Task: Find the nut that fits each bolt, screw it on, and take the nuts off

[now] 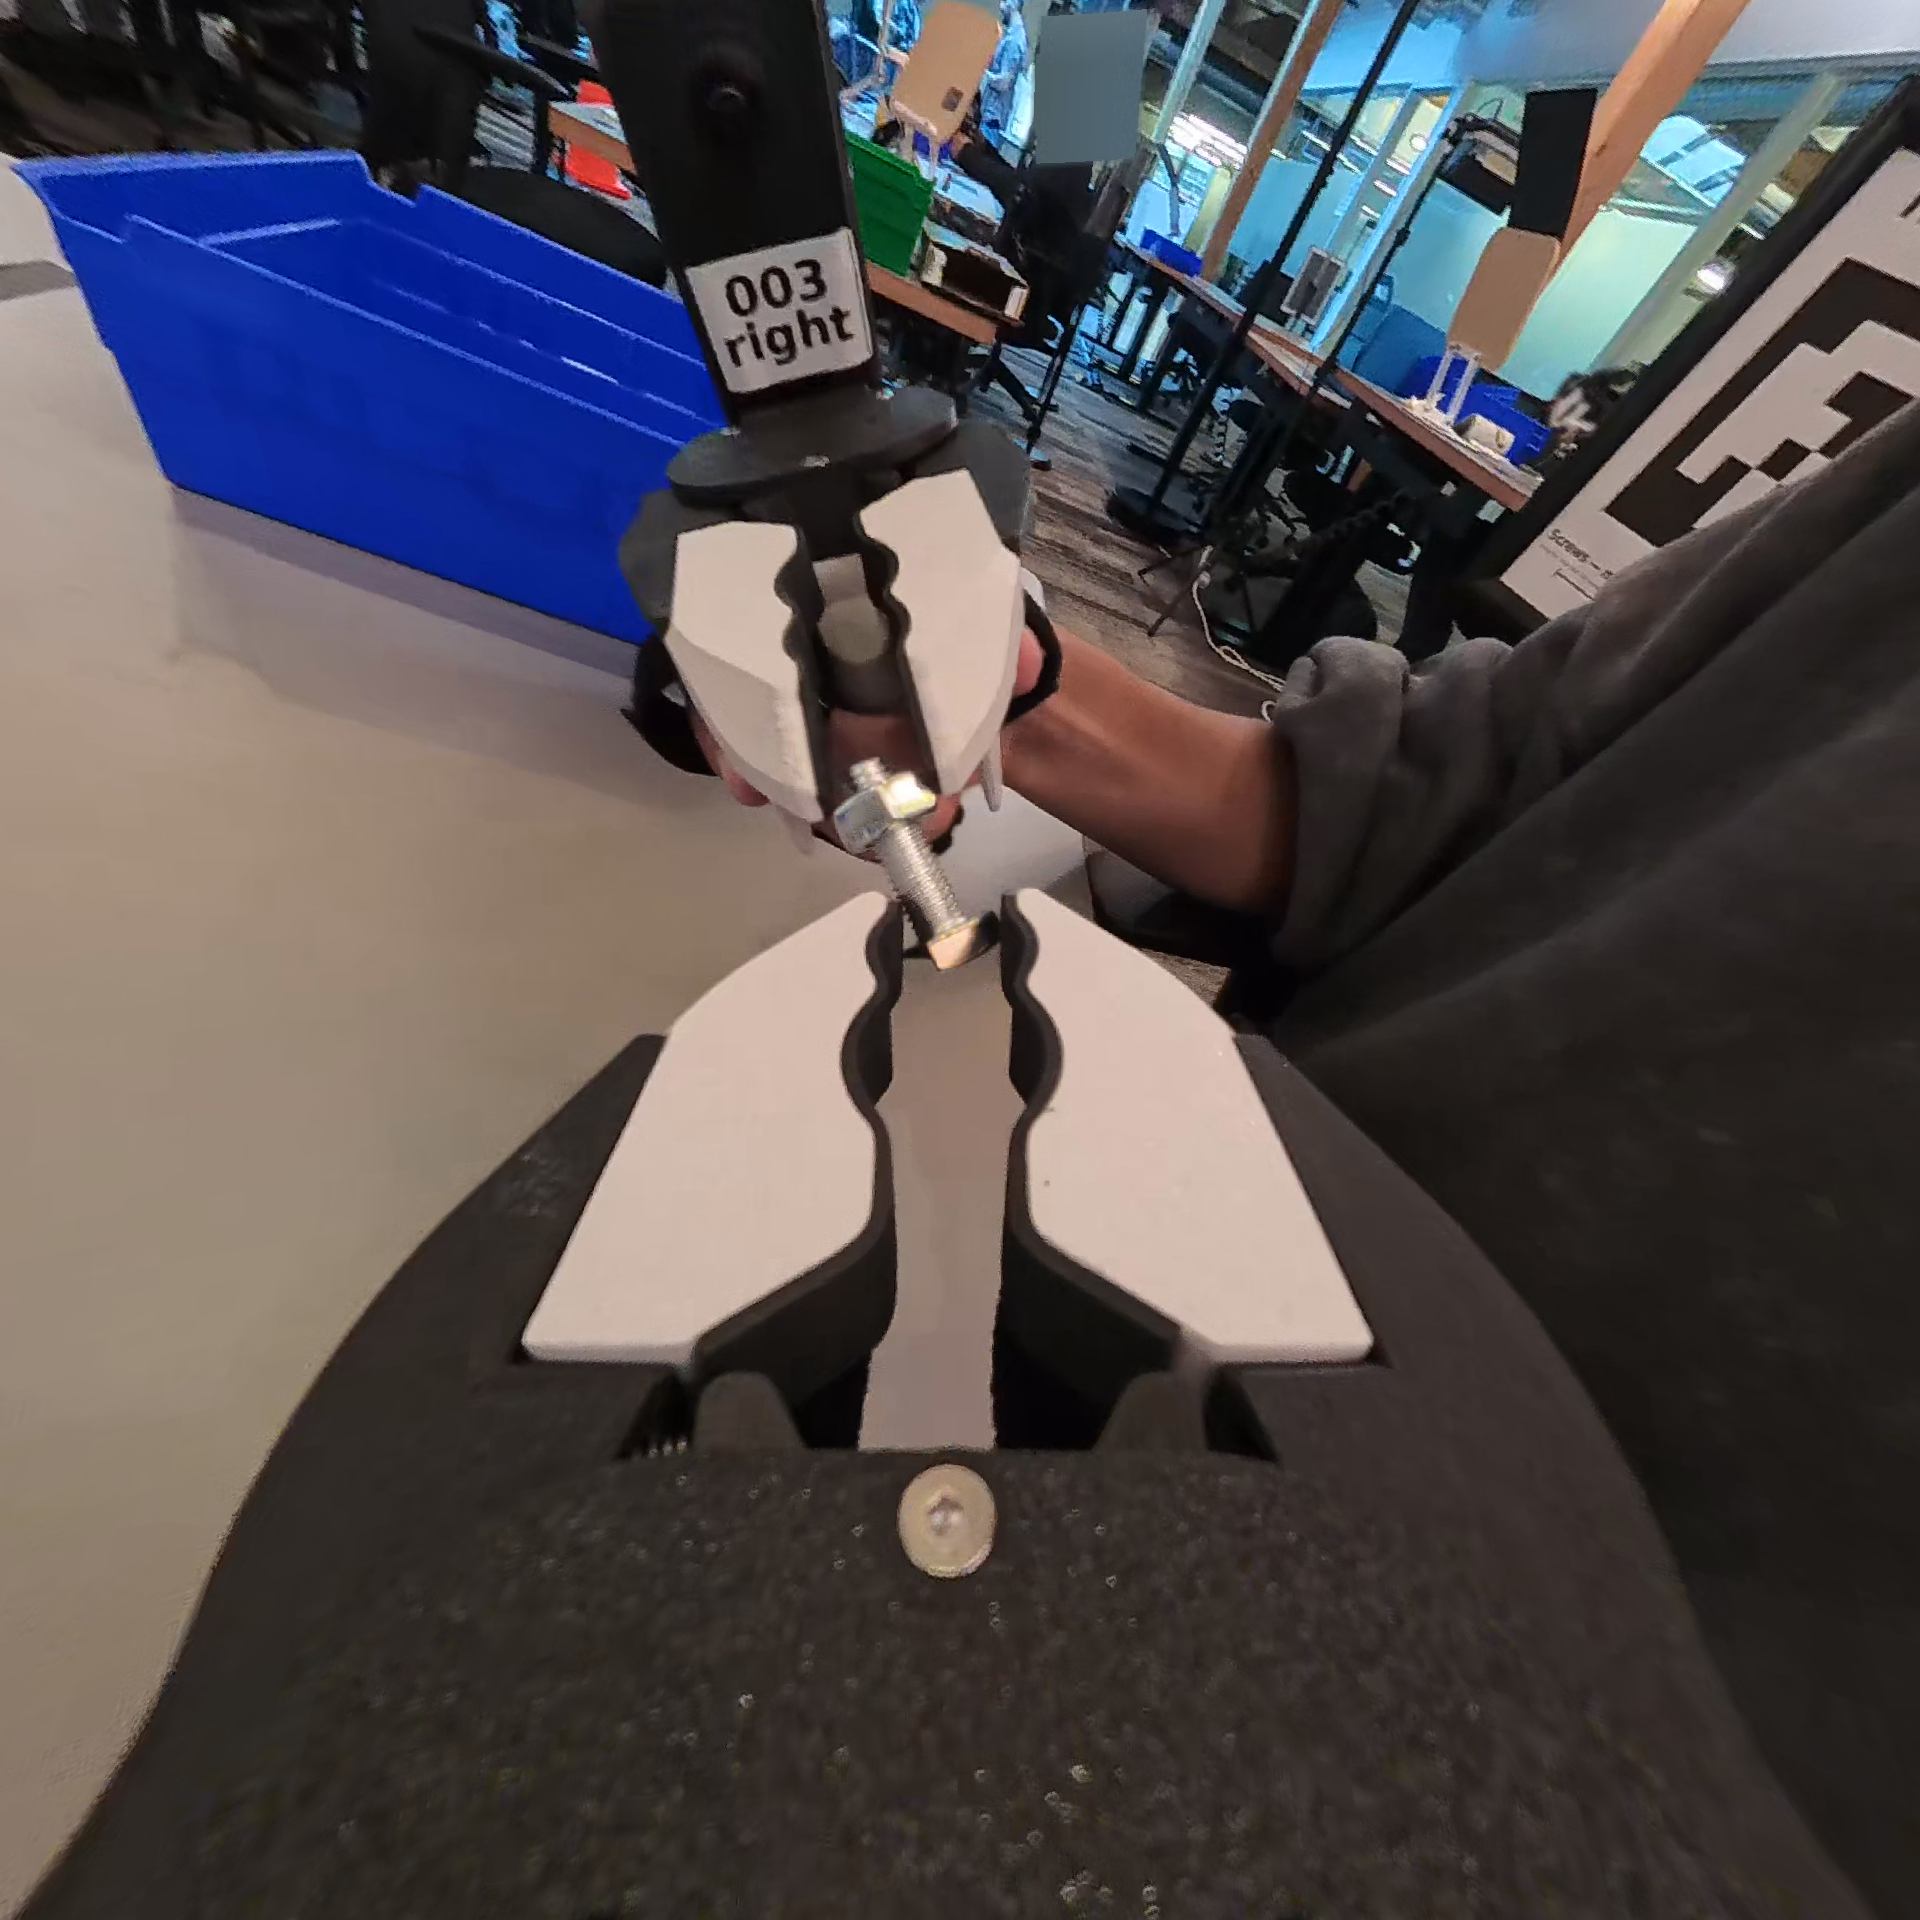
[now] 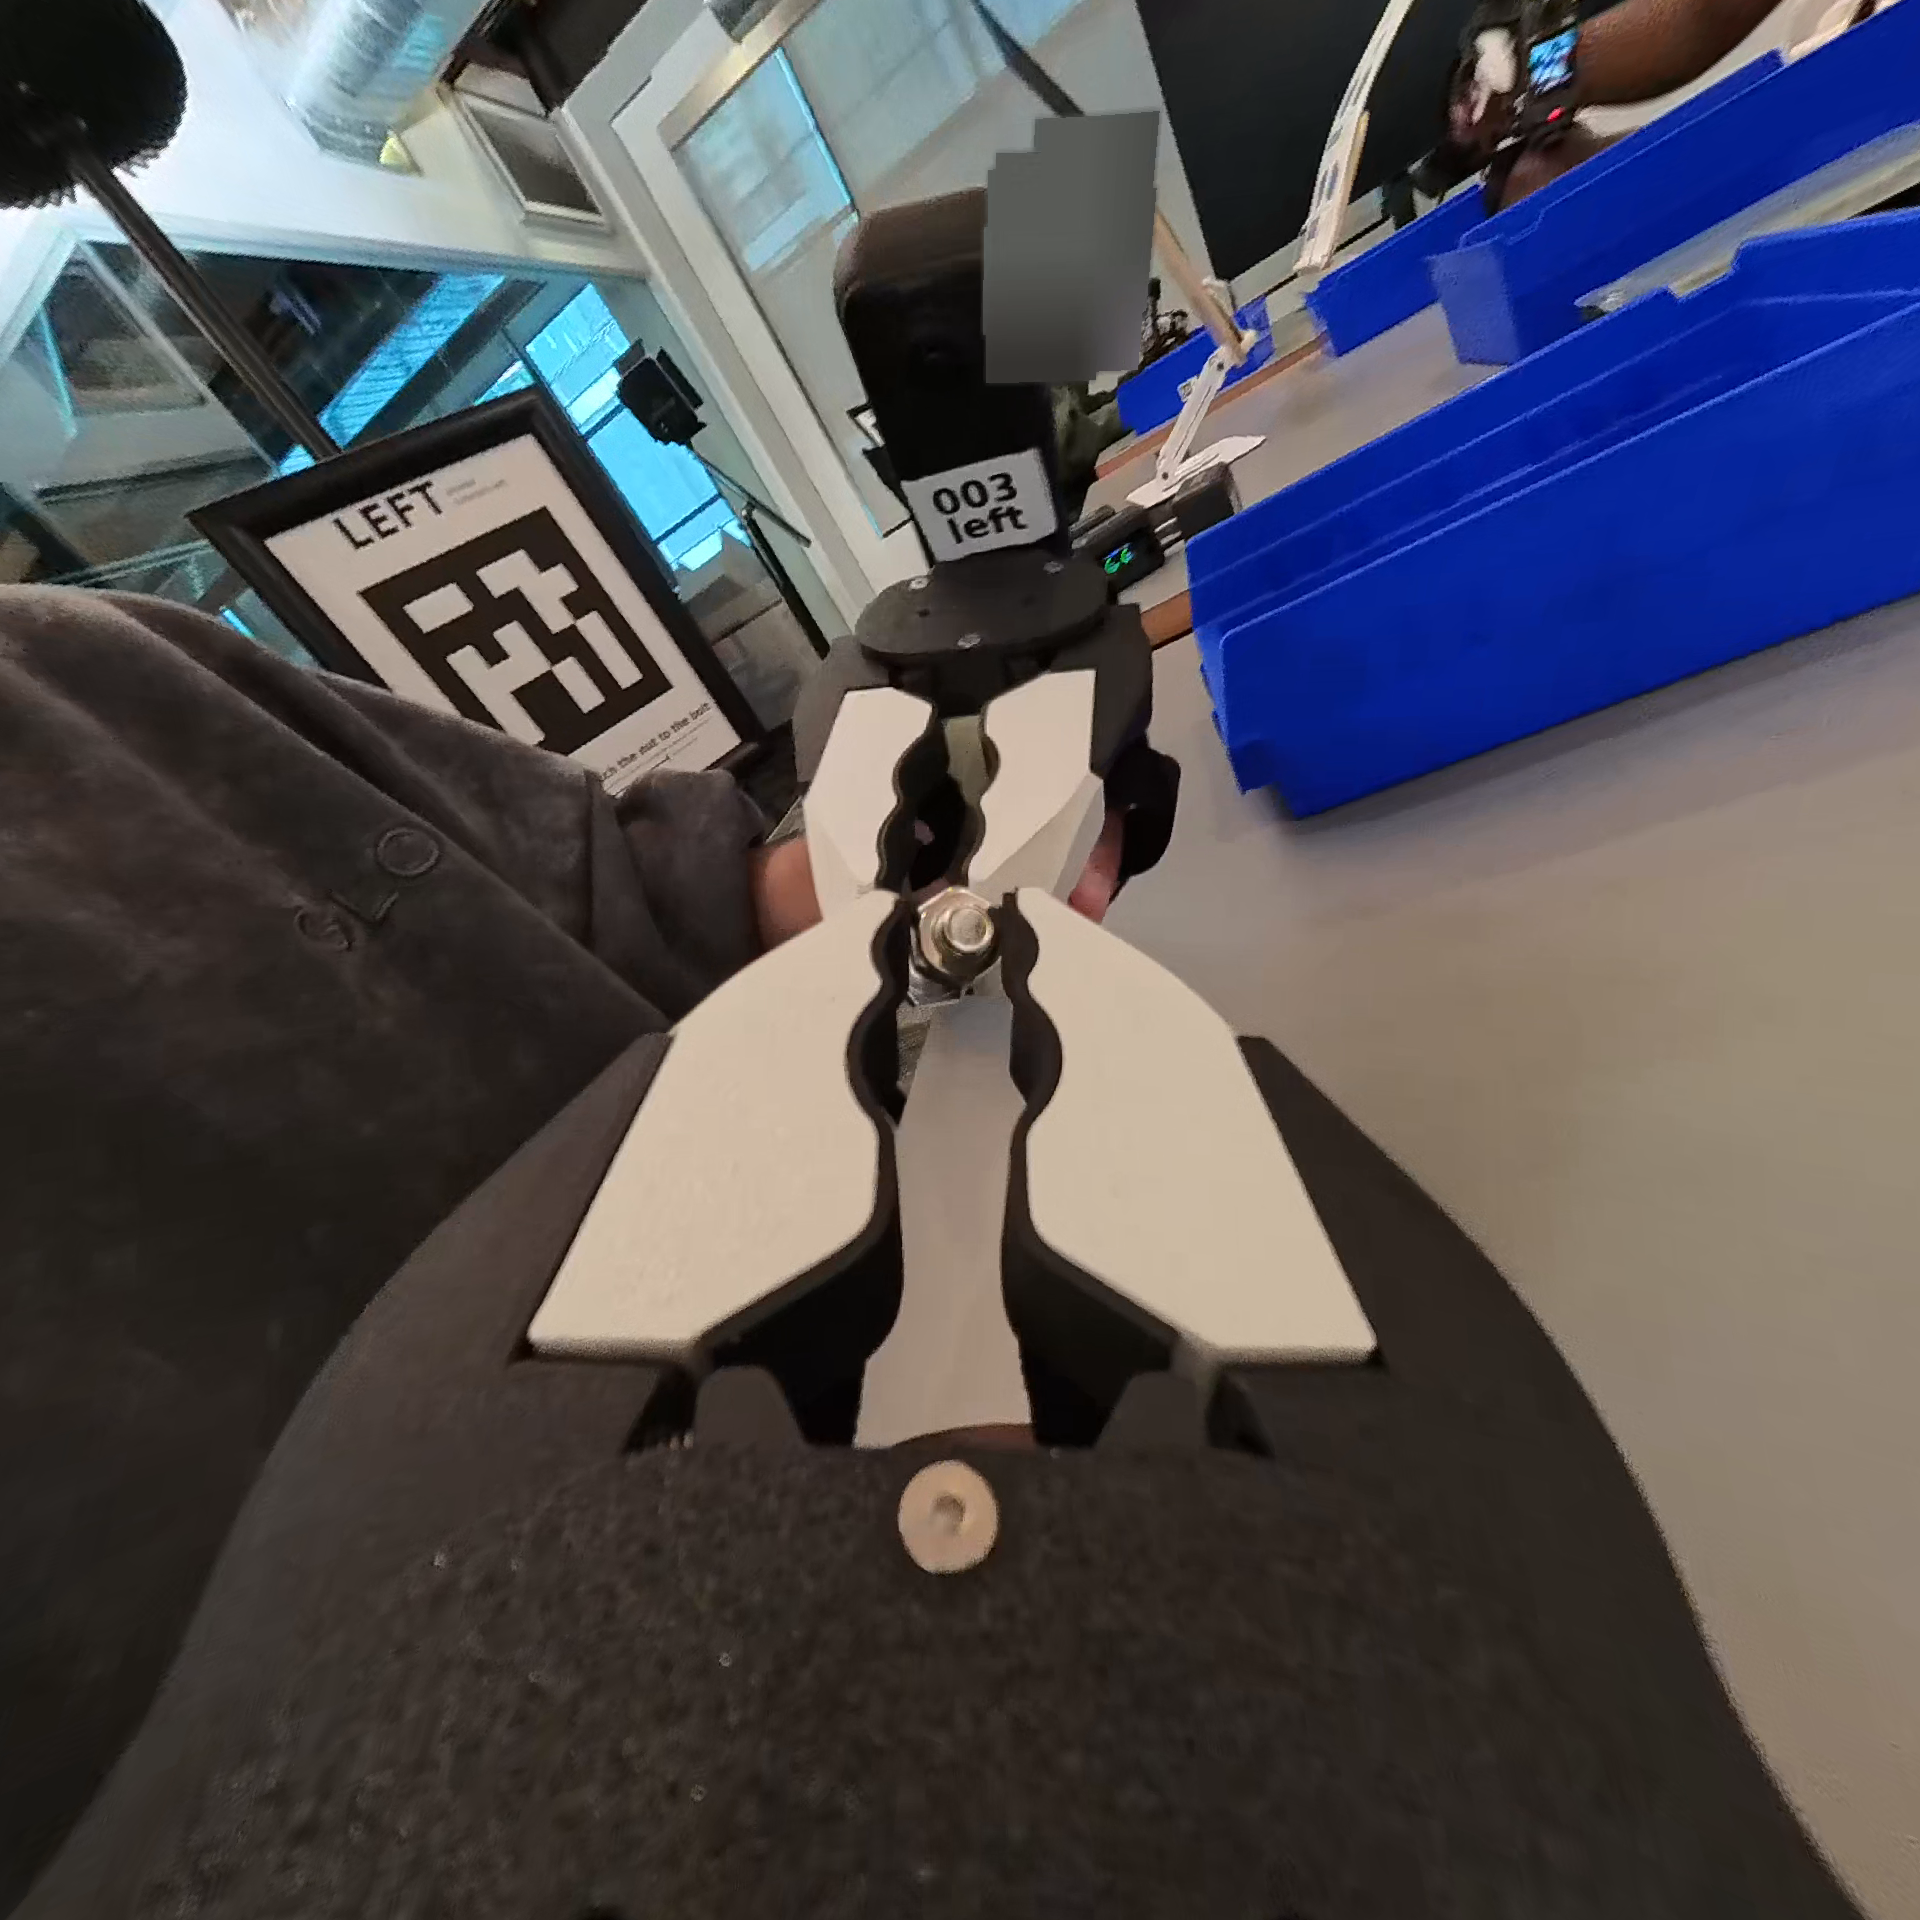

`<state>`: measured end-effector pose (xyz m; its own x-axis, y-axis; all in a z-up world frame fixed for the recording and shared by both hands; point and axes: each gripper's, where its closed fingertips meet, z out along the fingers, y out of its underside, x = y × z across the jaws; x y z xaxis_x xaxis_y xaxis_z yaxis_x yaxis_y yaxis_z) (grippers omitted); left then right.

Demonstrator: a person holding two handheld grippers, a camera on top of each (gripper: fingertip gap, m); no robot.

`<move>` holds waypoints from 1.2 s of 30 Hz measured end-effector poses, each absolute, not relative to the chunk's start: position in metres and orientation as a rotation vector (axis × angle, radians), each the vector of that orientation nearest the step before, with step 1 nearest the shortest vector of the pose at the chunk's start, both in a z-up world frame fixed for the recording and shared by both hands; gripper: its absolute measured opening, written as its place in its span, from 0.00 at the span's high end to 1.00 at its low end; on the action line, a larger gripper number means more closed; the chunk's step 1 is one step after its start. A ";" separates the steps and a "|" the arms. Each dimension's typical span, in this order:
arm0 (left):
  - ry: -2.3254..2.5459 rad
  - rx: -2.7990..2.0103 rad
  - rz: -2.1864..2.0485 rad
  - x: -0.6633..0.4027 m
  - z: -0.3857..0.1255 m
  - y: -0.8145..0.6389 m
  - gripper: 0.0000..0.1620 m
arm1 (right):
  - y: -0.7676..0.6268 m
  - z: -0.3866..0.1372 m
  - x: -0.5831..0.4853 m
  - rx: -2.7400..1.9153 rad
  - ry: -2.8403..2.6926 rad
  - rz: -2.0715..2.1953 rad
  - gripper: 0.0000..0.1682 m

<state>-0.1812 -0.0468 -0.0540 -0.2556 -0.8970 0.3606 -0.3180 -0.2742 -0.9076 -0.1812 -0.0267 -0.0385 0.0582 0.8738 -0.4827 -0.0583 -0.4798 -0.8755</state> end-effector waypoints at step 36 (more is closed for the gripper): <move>1.307 -1.415 -1.243 -0.184 -0.036 -0.013 0.89 | -0.007 -0.026 -0.182 -1.462 -0.542 1.590 0.90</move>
<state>-0.1843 -0.0132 -0.0365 -0.0278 -0.9914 0.1278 -0.1773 -0.1210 -0.9767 -0.1822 -0.0072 -0.0257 0.0838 0.8228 -0.5622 -0.3086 -0.5150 -0.7997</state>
